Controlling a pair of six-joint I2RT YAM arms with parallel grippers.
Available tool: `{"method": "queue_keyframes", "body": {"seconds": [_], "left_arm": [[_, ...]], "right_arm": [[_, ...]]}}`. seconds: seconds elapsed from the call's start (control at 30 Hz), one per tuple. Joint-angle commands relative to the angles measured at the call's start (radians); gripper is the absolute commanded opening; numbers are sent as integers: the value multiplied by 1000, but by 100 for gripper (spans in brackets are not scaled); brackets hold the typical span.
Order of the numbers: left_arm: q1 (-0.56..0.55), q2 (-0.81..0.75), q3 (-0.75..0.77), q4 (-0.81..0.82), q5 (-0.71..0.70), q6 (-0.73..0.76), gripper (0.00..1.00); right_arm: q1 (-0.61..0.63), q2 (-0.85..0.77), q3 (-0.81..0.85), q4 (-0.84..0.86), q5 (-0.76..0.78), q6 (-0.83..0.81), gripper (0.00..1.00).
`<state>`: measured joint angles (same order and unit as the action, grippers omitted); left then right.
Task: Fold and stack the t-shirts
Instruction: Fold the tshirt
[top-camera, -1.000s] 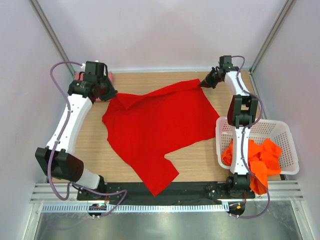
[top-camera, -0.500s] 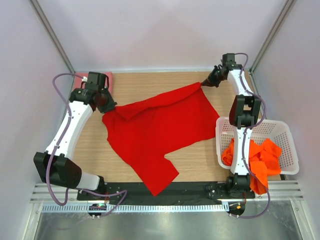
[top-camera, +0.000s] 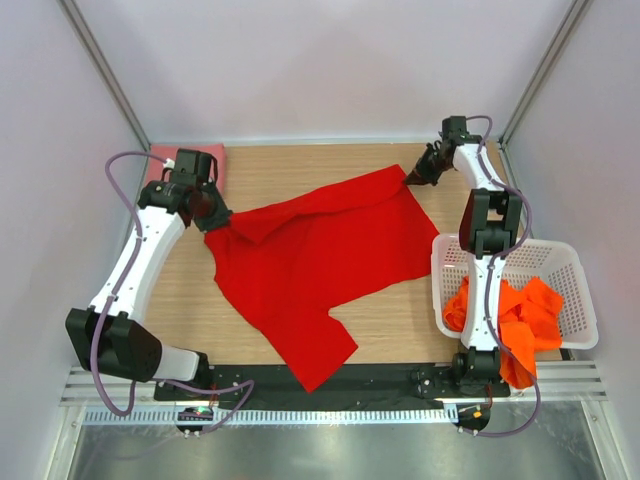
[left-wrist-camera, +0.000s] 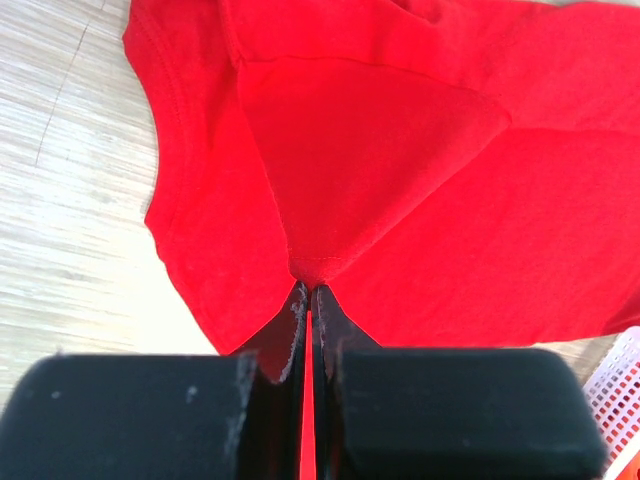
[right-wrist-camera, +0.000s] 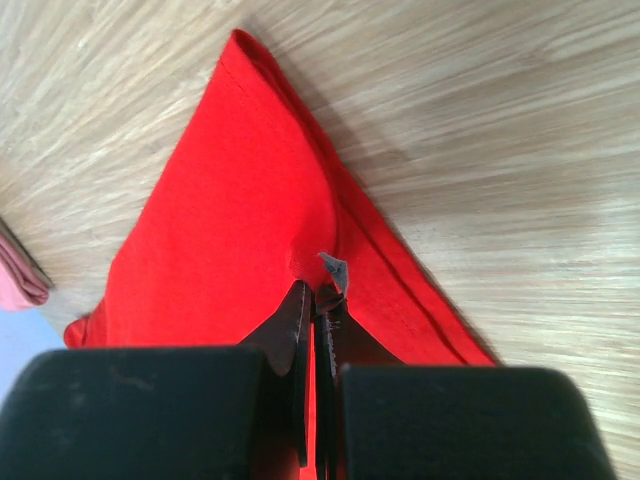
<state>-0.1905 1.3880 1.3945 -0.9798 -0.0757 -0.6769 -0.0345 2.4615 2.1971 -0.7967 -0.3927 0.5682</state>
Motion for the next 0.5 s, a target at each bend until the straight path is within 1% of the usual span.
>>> {"method": "queue_keyframes", "body": {"seconds": [0.0, 0.1, 0.23, 0.47], "left_arm": [[2, -23, 34, -17, -12, 8, 0], [2, -24, 15, -19, 7, 5, 0], [3, -37, -5, -20, -10, 10, 0], [11, -18, 96, -66, -39, 42, 0]], "right_arm": [[1, -108, -13, -7, 25, -37, 2], [-1, -117, -28, -10, 28, -44, 2], [-1, -125, -40, -9, 28, -42, 1], [-1, -141, -31, -12, 26, -39, 2]]}}
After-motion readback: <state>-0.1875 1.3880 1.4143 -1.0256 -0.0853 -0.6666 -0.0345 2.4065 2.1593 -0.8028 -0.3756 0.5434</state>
